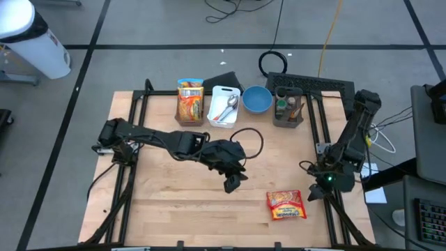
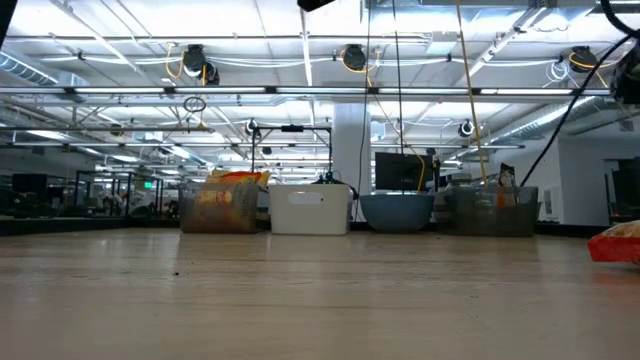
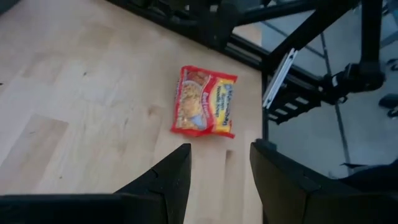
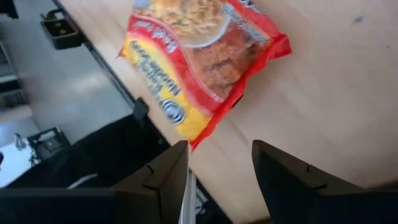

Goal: Pick & Place Food Item
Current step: Put the red noodle pack into the left black bin

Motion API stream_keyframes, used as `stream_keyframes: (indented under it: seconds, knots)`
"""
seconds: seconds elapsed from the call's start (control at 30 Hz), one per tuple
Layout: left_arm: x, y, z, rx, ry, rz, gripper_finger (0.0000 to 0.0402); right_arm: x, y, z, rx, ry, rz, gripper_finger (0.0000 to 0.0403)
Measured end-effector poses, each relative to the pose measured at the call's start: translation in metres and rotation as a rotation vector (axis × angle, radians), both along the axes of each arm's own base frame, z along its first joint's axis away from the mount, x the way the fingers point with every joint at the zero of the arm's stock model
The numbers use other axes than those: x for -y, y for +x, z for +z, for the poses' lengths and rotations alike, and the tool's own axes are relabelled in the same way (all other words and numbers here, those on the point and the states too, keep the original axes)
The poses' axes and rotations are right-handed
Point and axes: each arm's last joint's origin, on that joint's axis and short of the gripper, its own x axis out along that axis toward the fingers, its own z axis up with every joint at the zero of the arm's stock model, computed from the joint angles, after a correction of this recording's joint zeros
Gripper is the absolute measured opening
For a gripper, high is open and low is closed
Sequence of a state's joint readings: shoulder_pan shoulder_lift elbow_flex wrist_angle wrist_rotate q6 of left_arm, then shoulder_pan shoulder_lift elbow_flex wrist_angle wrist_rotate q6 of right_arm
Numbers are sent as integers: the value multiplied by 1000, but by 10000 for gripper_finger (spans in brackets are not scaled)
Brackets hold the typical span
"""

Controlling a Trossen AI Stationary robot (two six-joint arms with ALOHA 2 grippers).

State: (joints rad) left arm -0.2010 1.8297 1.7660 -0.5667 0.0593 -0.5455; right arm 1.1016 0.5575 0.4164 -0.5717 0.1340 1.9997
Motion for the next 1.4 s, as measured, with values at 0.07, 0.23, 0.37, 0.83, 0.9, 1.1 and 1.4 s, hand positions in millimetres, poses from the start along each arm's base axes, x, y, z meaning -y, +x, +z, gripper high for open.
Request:
stream_keyframes:
  seconds: [0.07, 0.23, 0.37, 0.83, 0.9, 1.1, 1.4]
  knots:
    - [0, 0, 1, 2, -12, 14, 170, -5, 0, -12, 8, 10, -24, 171]
    - [0, 0, 1, -1, -24, 28, 170, -12, 1, -32, 62, 27, -109, 171]
    - [-2, 2, 2, 14, -32, 35, 170, -15, 2, -40, 58, -12, -118, 171]
    - [-5, 4, 4, 37, -46, 50, 170, -20, 4, -51, 9, -99, -71, 171]
    - [-6, 4, 4, 37, -46, 53, 170, -21, 5, -52, 11, -111, -56, 171]
    - [-9, 4, 4, 37, -48, 62, 170, -22, 5, -55, 0, -133, -33, 171]
    - [-13, 5, 4, 38, -47, 81, 170, -21, 11, -55, 1, -133, -23, 171]
